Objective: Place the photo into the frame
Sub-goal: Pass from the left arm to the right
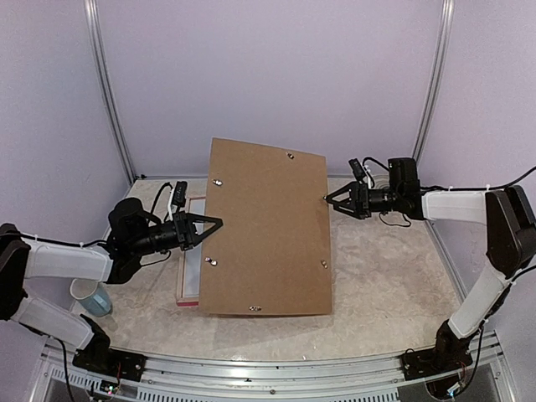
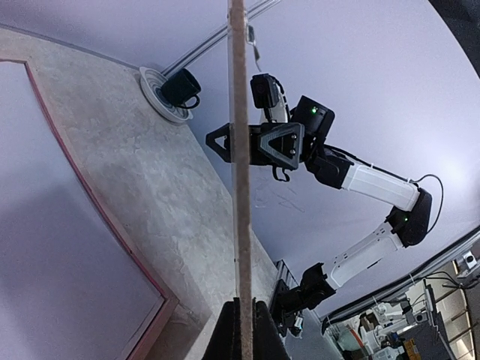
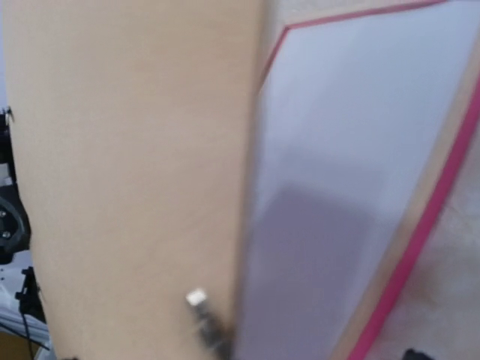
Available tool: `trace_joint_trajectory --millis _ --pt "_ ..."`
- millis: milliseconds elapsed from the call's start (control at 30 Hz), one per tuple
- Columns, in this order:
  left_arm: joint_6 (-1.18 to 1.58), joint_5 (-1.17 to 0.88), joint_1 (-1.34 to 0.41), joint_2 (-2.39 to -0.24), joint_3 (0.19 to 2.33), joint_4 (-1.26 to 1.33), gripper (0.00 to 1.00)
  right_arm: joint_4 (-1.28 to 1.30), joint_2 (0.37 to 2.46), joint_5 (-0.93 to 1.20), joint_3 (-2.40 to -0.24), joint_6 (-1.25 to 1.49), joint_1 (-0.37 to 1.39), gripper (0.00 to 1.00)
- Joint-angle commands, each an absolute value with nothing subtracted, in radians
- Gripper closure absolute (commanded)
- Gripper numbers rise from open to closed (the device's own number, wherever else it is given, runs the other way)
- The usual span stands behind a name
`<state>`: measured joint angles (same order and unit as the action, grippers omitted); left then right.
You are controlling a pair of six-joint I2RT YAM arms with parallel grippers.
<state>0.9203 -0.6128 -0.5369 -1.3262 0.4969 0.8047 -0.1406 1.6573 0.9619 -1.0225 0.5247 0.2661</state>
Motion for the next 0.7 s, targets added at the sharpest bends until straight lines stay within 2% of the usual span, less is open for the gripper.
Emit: trace_joint_trajectory --millis 0,167,367,667 --pt "0.982 -0.658 -0.527 -1.293 0.461 1.076 1.0 -0.239 1.628 1.04 -1.0 0.545 0.267 0.09" --pt "1.0 -0.664 -0.526 -1.307 0.45 1.096 1.0 -0.331 1.594 1.1 -0.973 0.594 0.267 0.11" --pt "1.01 -0.66 -0.525 -1.31 0.446 1.101 1.0 -0.155 1.595 0.91 -1.057 0.564 0.267 0.07" --pt "1.017 -0.656 -0.525 -1.308 0.431 1.107 1.0 -0.19 1.628 0.866 -1.084 0.626 0.265 0.06"
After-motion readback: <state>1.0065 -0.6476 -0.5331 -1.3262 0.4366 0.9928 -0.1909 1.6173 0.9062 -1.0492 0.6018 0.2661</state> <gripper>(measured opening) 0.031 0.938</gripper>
